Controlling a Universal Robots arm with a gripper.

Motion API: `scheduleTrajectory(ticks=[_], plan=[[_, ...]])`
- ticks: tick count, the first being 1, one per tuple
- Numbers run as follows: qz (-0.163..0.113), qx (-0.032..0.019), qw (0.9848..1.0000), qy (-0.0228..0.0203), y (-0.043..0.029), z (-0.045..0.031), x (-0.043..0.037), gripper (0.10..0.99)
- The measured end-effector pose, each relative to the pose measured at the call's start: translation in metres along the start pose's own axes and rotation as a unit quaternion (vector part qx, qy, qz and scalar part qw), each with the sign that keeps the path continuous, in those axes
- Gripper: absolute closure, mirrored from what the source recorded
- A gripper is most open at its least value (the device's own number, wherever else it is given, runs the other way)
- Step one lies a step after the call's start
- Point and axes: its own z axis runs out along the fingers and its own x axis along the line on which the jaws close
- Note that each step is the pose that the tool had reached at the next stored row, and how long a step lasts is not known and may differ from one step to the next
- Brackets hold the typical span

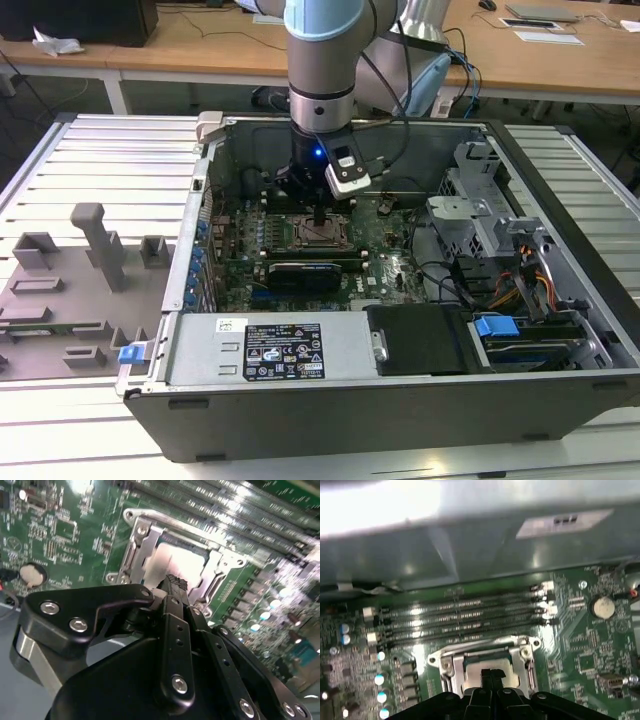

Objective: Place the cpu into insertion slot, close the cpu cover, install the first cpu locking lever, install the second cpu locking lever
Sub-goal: 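Install the first cpu locking lever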

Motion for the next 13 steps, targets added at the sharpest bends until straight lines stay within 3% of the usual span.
scheduleTrajectory(ticks=[2,3,10,13], plan=[[0.0,0.0111,0.9999,0.0043,-0.001,-0.0003,-0.0001,0.98],[-0.001,0.0219,0.9997,0.0059,-0.0013,-0.0007,-0.0002,0.98],[-0.002,0.0225,0.9997,0.0059,-0.001,-0.0144,-0.0009,0.98],[-0.002,0.0223,0.9997,0.0059,-0.0009,-0.0146,-0.001,0.98]])
